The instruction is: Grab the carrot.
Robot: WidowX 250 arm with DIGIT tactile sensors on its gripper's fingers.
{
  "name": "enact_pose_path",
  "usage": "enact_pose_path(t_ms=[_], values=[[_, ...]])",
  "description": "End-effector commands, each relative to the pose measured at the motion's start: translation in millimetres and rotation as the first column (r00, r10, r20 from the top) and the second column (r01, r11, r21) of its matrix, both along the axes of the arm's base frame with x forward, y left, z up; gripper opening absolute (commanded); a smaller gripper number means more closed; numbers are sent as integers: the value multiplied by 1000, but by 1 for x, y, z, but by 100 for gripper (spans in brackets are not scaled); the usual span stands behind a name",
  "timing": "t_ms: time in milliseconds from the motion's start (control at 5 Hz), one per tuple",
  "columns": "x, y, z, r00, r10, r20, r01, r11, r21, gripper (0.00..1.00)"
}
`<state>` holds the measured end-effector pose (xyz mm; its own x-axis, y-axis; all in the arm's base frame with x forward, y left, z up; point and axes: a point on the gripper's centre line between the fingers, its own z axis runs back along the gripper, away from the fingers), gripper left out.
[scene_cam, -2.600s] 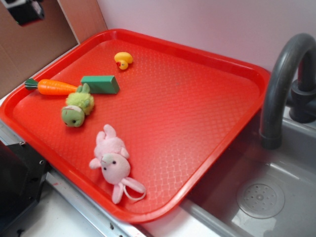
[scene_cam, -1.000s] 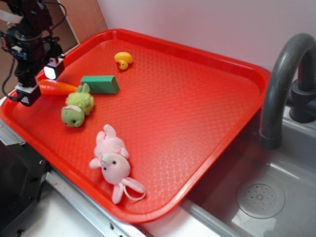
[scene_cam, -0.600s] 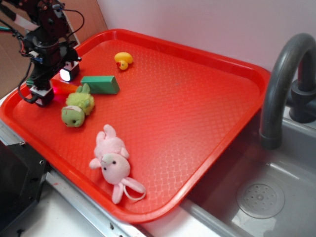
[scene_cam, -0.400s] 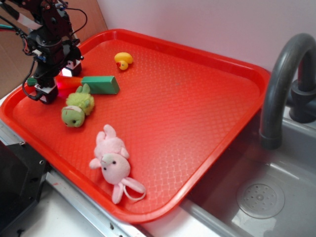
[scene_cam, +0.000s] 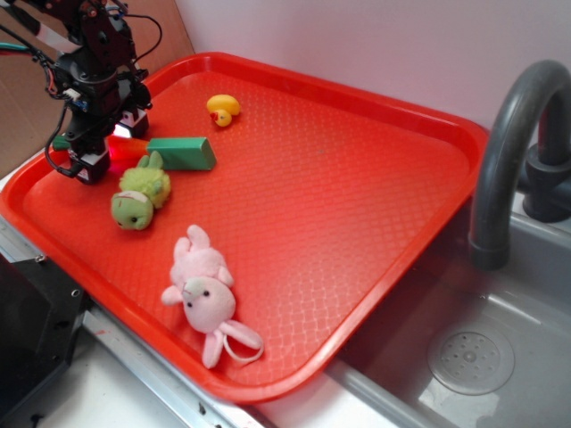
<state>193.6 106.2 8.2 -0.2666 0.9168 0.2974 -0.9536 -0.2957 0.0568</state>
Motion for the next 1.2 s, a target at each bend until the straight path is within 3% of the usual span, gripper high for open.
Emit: enact_pose_path(t_ms=[0, 200, 400, 600, 800, 1000], values=[[-1, -39, 84, 909, -403, 108, 407, 913, -17, 0], [2, -59, 135, 775, -612, 160, 621, 784, -11, 0], [-14, -64, 185, 599, -783, 169, 796, 606, -12, 0], [-21, -84, 214, 395, -885, 248, 919, 385, -86, 0], [-19, -81, 221, 169, -932, 322, 984, 138, -116, 0], [-16, -77, 215, 36, -952, 304, 983, -22, -184, 0]])
